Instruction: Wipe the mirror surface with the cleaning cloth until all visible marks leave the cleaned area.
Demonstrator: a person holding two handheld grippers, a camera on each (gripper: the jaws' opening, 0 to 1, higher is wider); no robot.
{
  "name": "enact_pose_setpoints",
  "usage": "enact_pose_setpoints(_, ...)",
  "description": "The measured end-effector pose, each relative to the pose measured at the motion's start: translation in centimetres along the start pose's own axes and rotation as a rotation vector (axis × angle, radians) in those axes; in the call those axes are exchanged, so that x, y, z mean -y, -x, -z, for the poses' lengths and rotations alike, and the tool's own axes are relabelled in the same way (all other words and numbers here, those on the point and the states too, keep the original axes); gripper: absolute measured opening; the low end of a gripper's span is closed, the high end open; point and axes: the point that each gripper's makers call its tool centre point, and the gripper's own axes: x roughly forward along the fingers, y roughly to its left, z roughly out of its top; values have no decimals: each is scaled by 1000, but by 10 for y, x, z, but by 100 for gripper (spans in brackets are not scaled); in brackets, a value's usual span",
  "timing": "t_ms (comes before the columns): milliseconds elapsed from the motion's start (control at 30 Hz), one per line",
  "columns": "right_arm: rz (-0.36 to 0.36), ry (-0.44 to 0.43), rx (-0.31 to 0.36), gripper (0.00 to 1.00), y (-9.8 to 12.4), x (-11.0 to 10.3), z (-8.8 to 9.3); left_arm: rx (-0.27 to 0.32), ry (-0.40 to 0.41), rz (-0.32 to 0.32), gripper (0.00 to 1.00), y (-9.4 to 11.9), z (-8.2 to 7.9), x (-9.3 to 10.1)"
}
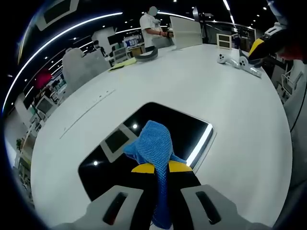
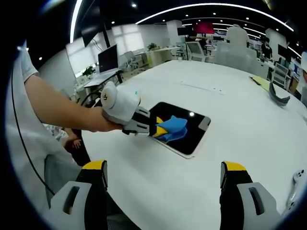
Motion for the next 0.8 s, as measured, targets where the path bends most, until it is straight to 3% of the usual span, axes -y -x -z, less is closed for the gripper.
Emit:
enact_pose_setpoints(433,-7,-9,14,98,-2,1,-1,-3,-73,81,4,7,6,5)
enact_pose_setpoints(800,2,-13,6,98,-2,4,0,-14,-49,97,4,13,14,-3)
